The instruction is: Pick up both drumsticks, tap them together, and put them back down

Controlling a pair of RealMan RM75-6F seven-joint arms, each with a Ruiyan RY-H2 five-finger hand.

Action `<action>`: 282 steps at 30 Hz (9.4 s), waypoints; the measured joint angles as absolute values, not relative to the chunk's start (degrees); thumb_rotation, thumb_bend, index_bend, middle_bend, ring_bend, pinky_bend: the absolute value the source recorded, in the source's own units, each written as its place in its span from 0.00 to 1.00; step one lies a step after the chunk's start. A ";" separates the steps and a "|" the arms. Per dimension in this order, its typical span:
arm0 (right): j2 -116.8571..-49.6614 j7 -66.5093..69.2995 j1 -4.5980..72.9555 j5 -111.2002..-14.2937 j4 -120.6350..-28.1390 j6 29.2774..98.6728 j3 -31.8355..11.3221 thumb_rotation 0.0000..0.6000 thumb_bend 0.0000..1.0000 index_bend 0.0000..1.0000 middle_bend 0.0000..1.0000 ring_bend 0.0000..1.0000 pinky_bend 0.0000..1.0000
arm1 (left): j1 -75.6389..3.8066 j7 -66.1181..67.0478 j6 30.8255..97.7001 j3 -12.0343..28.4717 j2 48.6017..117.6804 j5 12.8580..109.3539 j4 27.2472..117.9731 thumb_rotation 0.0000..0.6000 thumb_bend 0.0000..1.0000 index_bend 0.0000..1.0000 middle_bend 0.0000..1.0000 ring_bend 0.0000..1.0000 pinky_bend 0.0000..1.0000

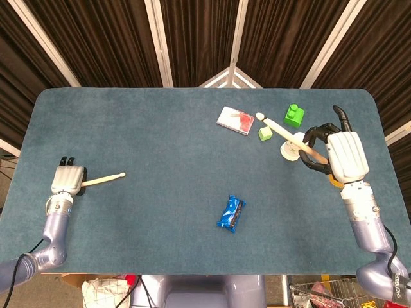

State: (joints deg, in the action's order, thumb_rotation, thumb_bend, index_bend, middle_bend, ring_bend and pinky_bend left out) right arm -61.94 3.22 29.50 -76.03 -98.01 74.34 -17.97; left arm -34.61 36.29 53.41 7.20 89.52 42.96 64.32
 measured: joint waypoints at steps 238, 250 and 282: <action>-75.13 8.75 36.05 -78.11 -77.43 66.78 -9.28 1.00 0.51 0.72 0.67 0.46 0.04 | -38.83 25.29 69.04 4.25 84.63 47.73 74.01 1.00 0.37 0.66 0.61 0.16 0.03; -76.42 7.92 34.97 -78.69 -76.60 66.05 -8.95 1.00 0.51 0.72 0.67 0.46 0.04 | -37.11 24.97 58.99 6.01 98.02 47.09 51.79 1.00 0.37 0.66 0.60 0.16 0.02; -78.79 6.00 34.58 -77.27 -76.02 63.36 -9.95 1.00 0.51 0.72 0.67 0.46 0.04 | -36.55 42.08 65.95 17.55 78.40 38.81 91.14 1.00 0.36 0.22 0.26 0.00 0.00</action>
State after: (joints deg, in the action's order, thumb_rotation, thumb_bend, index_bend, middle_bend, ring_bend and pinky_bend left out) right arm -78.79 6.00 34.58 -77.27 -76.02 63.36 -9.95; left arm -36.55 42.08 65.95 17.55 78.40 38.81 91.14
